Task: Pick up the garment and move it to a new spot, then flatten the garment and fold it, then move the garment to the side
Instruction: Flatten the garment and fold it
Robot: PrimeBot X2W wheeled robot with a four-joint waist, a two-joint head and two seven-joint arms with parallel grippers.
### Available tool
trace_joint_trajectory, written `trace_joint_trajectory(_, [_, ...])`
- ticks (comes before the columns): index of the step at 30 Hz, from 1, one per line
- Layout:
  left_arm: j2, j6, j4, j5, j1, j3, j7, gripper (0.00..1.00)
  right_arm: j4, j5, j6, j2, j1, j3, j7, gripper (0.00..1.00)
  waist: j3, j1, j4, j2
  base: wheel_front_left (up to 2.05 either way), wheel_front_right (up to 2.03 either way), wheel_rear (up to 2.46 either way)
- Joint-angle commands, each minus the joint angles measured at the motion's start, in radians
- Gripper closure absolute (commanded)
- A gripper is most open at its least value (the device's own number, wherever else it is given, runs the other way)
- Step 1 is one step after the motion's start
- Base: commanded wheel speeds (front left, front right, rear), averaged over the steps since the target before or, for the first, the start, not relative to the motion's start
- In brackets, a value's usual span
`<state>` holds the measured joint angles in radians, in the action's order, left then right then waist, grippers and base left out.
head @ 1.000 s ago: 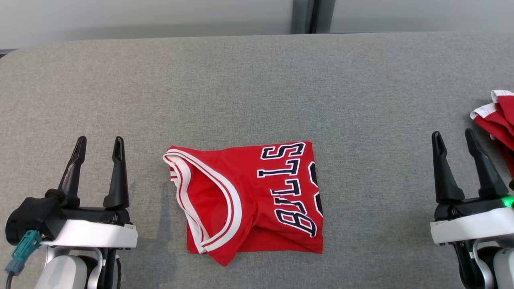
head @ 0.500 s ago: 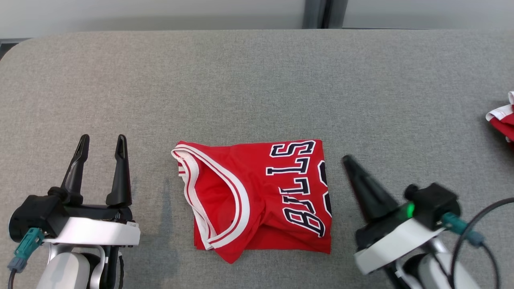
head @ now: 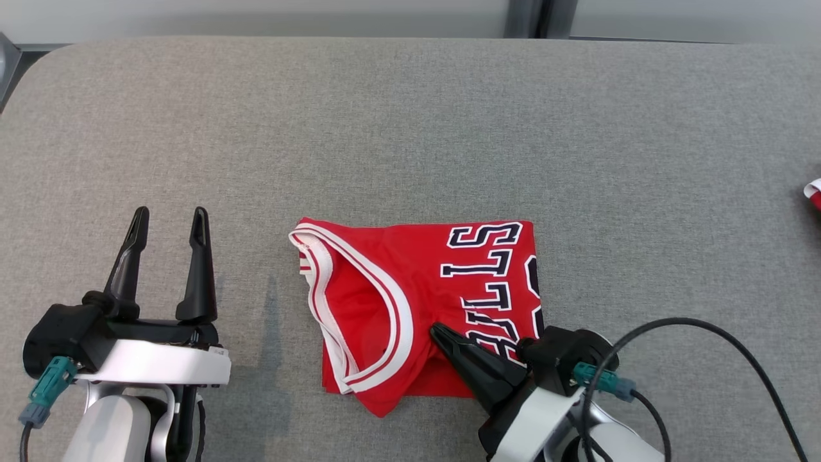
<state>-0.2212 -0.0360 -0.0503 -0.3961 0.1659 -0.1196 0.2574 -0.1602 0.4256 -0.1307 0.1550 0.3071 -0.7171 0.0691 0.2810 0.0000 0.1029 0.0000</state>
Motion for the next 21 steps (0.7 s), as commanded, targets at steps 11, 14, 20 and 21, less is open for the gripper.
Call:
trace_joint_trajectory(11, [0.011, 0.008, -0.006, 0.012, 0.015, 0.014, 0.006, 0.00, -0.172, 0.054, 0.000, 0.023, 0.052, -0.049, -0.004, 1.00, 0.015, 0.0000, 0.009, 0.0000, 0.00, 0.00, 0.00])
trace_joint_trajectory(14, [0.014, 0.012, -0.006, 0.012, 0.022, 0.016, 0.005, 0.00, -0.201, 0.067, 0.000, 0.024, 0.054, -0.070, -0.008, 1.00, 0.020, 0.0000, 0.010, 0.0000, 0.00, 0.00, 0.00])
trace_joint_trajectory(20, [0.020, 0.016, -0.006, 0.015, 0.030, 0.021, 0.006, 0.00, -0.239, 0.101, 0.000, 0.026, 0.061, -0.141, -0.019, 1.00, 0.027, 0.0000, 0.013, 0.0000, 0.00, 0.00, 0.00])
trace_joint_trajectory(21, [0.021, 0.017, -0.005, 0.017, 0.030, 0.023, 0.006, 0.00, -0.240, 0.109, -0.001, 0.027, 0.059, -0.157, -0.022, 1.00, 0.028, 0.0000, 0.013, 0.0000, 0.00, 0.00, 0.00])
